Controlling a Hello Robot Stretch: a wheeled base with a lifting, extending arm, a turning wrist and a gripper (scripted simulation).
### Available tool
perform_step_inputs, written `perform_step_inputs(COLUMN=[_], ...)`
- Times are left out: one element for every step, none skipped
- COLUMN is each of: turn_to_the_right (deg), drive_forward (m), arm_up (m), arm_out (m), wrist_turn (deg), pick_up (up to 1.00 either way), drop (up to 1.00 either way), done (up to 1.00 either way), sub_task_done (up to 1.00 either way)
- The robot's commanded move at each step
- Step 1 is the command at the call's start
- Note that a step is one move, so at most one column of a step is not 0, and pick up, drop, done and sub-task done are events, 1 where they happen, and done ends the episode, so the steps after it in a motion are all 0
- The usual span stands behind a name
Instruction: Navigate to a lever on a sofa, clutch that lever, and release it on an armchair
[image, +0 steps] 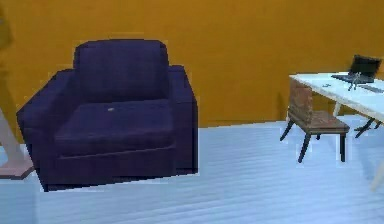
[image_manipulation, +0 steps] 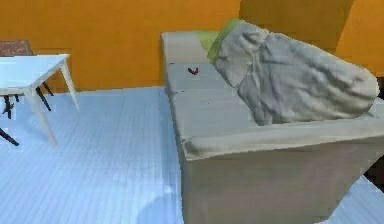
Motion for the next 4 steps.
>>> perform_step_inputs(turn_to_the_right=[36.0,0.0,42.0,0.0], drive_forward=[0.00,0.50,0.00,1.00], arm_up=[0.00,0.00,0.00,0.00], arm_out=[0.00,0.00,0.00,0.00], wrist_turn=[0.0,0.0,0.0,0.0], pick_up=[0.00,0.00,0.00,0.00], drop=[0.00,0.00,0.00,0.00], done=[0.00,0.00,0.00,0.00], sub_task_done=[0.00,0.00,0.00,0.00])
